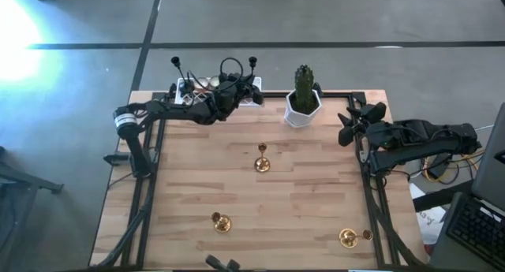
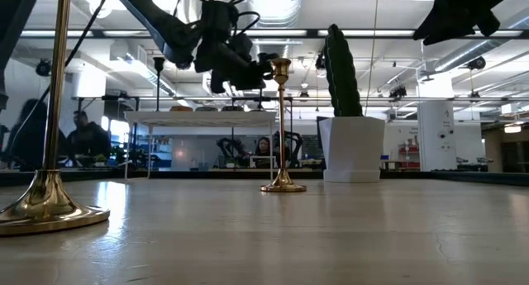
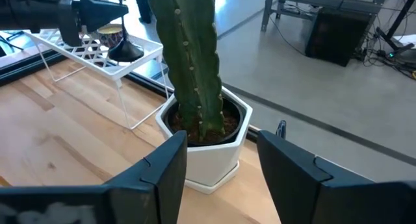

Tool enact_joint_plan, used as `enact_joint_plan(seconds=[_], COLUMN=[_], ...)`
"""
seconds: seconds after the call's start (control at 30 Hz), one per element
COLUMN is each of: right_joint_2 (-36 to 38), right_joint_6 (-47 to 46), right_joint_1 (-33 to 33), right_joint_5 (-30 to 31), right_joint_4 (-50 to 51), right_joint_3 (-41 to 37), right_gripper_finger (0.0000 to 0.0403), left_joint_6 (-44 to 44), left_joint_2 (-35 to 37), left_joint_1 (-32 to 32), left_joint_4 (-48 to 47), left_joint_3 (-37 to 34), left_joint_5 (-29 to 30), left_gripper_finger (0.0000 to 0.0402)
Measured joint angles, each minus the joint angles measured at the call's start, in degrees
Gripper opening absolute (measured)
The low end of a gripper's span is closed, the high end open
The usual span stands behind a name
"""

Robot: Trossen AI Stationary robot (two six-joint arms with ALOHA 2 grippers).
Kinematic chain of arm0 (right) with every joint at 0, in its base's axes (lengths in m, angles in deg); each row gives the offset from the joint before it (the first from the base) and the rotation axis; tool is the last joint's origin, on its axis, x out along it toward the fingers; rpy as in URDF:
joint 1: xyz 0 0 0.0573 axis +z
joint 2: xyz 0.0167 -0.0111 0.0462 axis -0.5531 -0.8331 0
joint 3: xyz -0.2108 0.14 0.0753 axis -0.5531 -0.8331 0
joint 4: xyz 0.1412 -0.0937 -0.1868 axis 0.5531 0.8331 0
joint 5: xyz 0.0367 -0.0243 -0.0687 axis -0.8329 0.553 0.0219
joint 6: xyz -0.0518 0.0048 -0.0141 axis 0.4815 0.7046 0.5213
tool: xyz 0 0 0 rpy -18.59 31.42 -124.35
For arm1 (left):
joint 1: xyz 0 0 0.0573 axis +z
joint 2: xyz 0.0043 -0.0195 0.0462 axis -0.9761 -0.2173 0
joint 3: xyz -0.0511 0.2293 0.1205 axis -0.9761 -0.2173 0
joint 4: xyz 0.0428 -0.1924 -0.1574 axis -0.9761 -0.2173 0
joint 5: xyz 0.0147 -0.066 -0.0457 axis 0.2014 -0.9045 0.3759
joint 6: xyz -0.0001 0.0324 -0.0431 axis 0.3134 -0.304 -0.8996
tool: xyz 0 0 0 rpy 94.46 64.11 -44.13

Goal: Pick & Place candle stick holders
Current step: Put the black candle holder on the shelf

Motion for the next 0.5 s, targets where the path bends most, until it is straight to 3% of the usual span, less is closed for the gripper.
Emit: enact_joint_plan(seconds=[0.5], right_joint_2=[0.00], right_joint_6=[0.00], right_joint_1=[0.00], right_joint_5=[-0.02], right_joint_4=[-0.13], right_joint_3=[0.00], right_gripper_finger=[0.0161], left_joint_6=[0.03], left_joint_2=[0.00], left_joint_1=[1.83], left_joint_4=[4.82], left_joint_3=[-2.57], left_joint_5=[-0.26], left_gripper_finger=[0.0017])
